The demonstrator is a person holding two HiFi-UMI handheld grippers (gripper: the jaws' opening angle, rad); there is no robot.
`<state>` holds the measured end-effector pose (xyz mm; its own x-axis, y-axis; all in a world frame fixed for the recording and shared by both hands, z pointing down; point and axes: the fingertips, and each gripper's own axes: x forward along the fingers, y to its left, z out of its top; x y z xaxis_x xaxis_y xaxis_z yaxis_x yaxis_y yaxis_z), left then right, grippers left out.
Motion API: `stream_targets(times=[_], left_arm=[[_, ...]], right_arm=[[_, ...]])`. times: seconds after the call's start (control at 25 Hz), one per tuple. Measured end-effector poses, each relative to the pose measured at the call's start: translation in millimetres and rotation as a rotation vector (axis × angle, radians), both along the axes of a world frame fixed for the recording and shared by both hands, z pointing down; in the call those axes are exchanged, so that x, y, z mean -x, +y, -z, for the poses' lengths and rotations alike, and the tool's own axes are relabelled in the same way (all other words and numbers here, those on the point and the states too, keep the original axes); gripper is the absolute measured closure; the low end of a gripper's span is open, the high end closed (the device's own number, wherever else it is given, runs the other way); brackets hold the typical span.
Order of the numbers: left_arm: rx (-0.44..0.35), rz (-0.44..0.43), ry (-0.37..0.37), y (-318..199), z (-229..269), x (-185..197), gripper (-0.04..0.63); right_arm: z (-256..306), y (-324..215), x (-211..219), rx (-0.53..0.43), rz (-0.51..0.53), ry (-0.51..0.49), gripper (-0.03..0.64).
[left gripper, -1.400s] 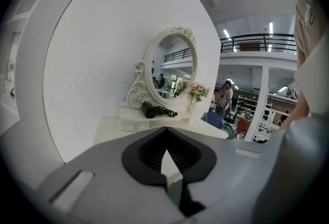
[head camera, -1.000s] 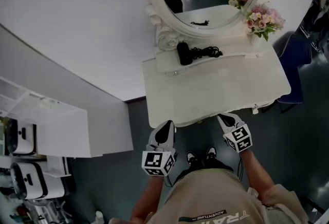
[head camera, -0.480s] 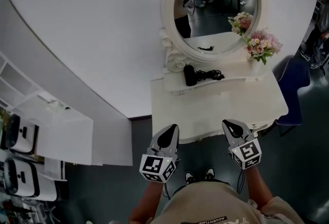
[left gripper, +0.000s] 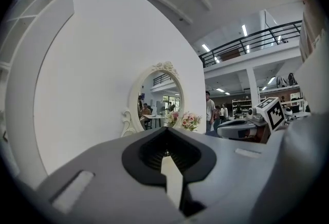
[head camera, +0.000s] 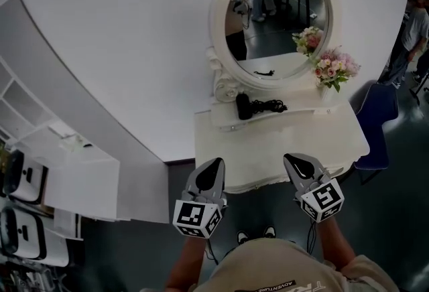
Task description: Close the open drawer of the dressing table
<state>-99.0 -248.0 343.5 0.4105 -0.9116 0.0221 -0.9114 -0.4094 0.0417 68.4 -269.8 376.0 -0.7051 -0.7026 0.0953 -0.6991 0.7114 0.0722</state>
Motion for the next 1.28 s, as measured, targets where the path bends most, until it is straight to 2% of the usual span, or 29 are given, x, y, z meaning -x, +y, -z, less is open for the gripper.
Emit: stream_targets(times=[0.2, 0.32, 0.52, 0.96, 1.16, 1.28], left_arm=[[0.004, 0.033, -0.092, 6.7, -10.8, -0.8, 0.578], [0.035, 0.014, -0.064, 12.5, -17.4, -4.4, 0.578], [0.023, 0.035, -0.045, 13.0, -10.5, 3.9, 0.578], [0.053, 0.018, -0.045, 22.2, -21.6, -7.2, 0.578], [0.061, -0.005, -0.048, 21.7, -29.0, -15.6, 0.578], [0.071, 0.004, -0.045, 19.9, -32.7, -12.7, 0.578]], right_arm=[[5.4, 3.3, -5.7, 0.012, 0.004, -0.023, 0.615], [7.1, 6.3, -7.6, 0.014, 0.006, -0.022, 0.615], [7.5, 8.0, -3.3, 0.027, 0.019, -0.038, 0.615], [6.9, 14.7, -5.8, 0.01, 0.015, -0.009, 0.615], [14.7, 13.7, -8.5, -0.036, -0.003, 0.012, 0.615], [10.2, 13.0, -7.8, -0.017, 0.002, 0.011, 0.615]])
